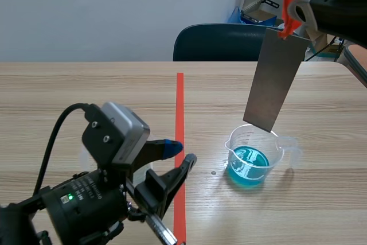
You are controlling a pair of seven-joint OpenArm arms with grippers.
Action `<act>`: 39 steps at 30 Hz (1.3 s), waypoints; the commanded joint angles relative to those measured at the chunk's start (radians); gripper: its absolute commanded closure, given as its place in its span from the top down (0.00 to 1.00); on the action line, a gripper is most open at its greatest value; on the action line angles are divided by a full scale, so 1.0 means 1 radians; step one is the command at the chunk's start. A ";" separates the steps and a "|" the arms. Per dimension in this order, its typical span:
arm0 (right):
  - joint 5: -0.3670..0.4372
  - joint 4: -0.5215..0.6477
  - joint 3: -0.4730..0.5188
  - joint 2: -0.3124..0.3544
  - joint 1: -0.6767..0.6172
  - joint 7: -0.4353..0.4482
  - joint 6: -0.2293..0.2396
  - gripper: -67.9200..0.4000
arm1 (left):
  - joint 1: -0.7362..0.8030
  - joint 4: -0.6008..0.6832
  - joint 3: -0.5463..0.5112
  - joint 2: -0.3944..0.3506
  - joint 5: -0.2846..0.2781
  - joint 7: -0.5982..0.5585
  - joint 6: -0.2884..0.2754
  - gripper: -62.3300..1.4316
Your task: Do the redox reaction experiment
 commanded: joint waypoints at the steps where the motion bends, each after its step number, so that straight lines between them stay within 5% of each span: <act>1: 0.010 0.005 0.011 0.013 0.006 0.011 0.006 0.02 | -0.048 -0.020 0.027 0.029 -0.006 -0.015 -0.003 0.11; 19: 0.010 0.005 0.011 0.013 0.006 0.010 0.006 0.02 | -0.351 -0.352 0.150 0.245 -0.006 -0.023 -0.003 0.07; 39: 0.010 0.005 0.011 0.013 0.006 0.008 0.006 0.02 | -0.375 -0.368 0.150 0.275 -0.006 -0.023 0.000 0.07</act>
